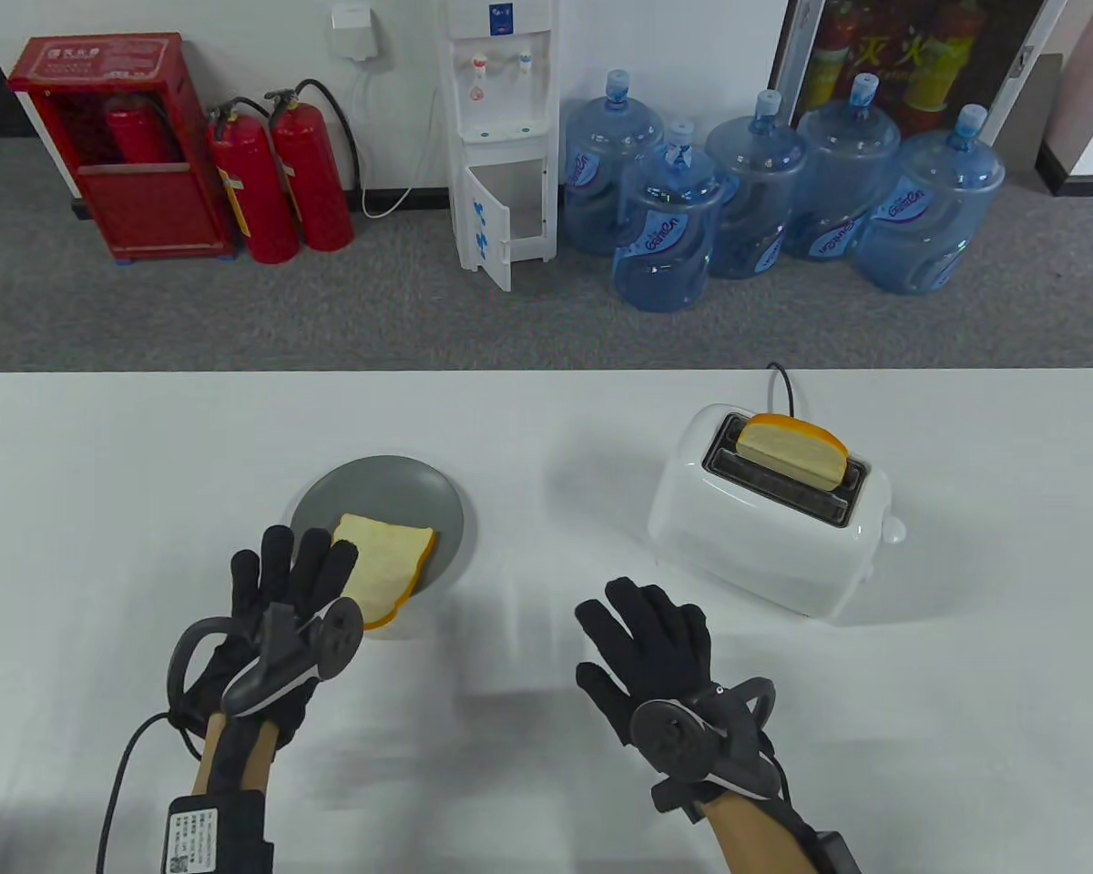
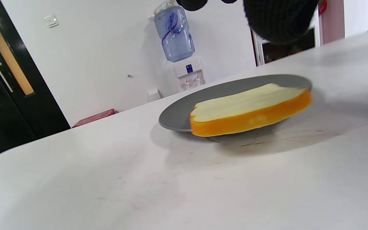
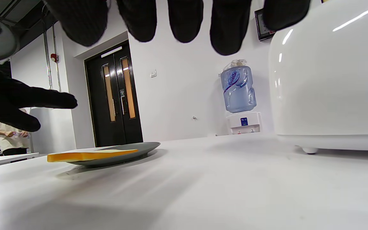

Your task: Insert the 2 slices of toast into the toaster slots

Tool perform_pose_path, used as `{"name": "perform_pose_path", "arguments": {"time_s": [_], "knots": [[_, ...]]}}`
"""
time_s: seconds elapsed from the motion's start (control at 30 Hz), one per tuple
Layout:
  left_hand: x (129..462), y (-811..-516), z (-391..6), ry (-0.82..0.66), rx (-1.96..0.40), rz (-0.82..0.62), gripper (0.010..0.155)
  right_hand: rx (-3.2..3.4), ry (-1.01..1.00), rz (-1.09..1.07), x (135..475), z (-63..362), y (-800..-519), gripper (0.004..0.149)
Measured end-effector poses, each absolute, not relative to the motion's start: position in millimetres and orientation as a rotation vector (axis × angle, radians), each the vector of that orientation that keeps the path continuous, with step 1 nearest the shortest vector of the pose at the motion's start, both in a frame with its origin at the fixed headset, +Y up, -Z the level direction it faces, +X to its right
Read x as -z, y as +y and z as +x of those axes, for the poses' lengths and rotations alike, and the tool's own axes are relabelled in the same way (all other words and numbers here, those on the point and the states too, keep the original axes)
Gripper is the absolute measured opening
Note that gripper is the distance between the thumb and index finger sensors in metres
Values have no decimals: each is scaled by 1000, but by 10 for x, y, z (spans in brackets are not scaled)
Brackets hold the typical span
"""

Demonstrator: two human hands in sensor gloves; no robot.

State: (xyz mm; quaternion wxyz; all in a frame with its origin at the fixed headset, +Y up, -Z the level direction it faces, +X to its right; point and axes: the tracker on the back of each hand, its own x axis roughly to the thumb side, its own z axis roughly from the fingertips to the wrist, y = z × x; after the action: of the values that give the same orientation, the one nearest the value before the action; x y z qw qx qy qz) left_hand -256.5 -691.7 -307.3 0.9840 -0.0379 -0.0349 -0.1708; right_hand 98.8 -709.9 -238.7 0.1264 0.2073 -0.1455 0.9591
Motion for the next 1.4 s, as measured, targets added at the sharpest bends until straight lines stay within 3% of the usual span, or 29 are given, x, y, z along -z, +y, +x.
{"name": "perform_pose_path", "arguments": {"time_s": [0.17, 0.4, 0.73, 1.4], "knots": [[3246, -7029, -2595, -68, 439, -187, 82, -2794, -438, 612, 2384, 994, -7089, 62], [3248, -7131, -2648, -79, 514, -132, 82, -2789, -438, 603, 2391, 1004, -7086, 62], [3296, -7294, -2625, -80, 562, -184, 80, -2795, -460, 604, 2385, 1021, -7082, 62], [3343, -7297, -2602, -84, 532, -156, 69, -2809, -511, 558, 2389, 1072, -7062, 62]]}}
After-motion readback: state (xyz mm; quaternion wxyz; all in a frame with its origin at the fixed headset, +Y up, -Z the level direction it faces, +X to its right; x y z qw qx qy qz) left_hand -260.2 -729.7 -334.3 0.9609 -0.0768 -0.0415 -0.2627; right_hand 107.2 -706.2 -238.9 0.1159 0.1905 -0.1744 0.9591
